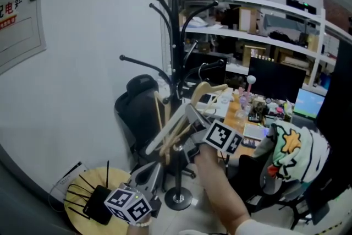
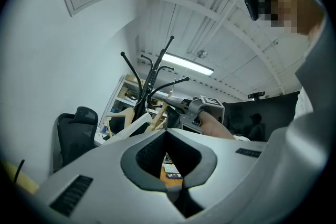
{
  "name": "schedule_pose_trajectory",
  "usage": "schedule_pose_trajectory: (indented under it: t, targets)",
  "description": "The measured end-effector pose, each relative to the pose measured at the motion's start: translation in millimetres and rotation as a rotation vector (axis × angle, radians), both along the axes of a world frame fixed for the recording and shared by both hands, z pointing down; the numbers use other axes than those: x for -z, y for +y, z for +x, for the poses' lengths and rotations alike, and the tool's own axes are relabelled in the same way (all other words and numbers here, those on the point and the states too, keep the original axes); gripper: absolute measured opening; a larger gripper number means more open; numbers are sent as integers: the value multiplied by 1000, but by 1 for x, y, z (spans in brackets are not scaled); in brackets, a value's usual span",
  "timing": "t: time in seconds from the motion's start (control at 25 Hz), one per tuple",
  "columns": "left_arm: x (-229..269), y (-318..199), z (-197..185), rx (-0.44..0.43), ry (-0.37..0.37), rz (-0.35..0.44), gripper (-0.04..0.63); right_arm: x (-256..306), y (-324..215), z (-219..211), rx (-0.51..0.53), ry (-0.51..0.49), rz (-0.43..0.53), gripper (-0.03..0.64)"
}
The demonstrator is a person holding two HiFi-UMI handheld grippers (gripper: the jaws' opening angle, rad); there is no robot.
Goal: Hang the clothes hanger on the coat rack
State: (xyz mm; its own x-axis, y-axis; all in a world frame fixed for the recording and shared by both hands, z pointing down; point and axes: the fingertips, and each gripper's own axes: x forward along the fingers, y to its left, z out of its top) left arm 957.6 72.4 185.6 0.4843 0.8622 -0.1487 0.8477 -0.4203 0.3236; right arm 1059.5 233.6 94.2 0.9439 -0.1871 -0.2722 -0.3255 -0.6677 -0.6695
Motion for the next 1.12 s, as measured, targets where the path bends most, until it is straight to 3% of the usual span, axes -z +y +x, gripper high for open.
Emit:
schedule_pose_trajectory:
  t: [0.6, 0.92, 1.12]
  targets:
    - [-16, -12, 4, 28, -35, -1, -2, -49, -4, 49, -8, -136, -2, 121]
    - [-20, -12, 6, 41, -40, 6, -2, -63, -4, 61, -45, -185, -31, 121]
    - [-20, -12, 5, 35, -45, 8, -2, -75, -1, 66, -82, -219, 0, 121]
